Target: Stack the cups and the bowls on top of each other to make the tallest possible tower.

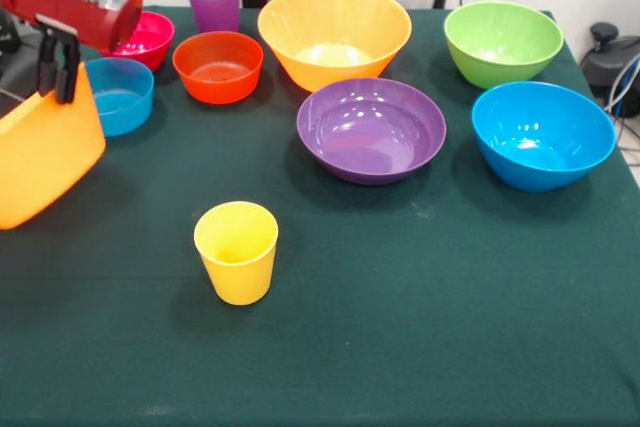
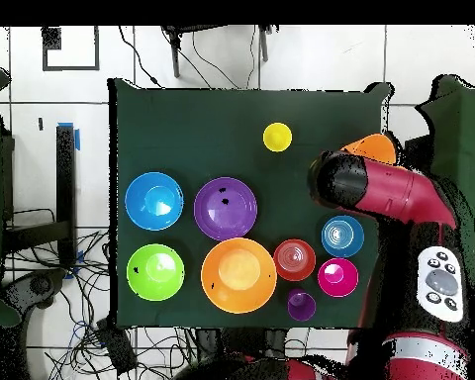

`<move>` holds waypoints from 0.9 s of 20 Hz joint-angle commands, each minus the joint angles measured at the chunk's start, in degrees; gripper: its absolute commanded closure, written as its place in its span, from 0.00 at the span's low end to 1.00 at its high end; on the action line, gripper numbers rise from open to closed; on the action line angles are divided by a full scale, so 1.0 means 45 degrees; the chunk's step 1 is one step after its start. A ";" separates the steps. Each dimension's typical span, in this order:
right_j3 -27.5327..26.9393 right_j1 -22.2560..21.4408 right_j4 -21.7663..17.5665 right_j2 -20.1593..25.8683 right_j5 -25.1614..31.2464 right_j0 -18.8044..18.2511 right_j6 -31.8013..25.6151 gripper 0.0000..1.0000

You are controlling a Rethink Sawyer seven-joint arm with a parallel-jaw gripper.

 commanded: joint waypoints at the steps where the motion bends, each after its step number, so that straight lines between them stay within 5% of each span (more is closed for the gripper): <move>1: -0.0471 -0.0534 -0.0807 0.0642 0.1606 0.0205 -0.1080 1.00; 9: -0.0452 -0.0850 -0.0694 0.0802 0.2089 0.0210 -0.1074 1.00; 18: 0.0504 -0.1828 0.0316 0.2205 0.2690 -0.0388 -0.1322 1.00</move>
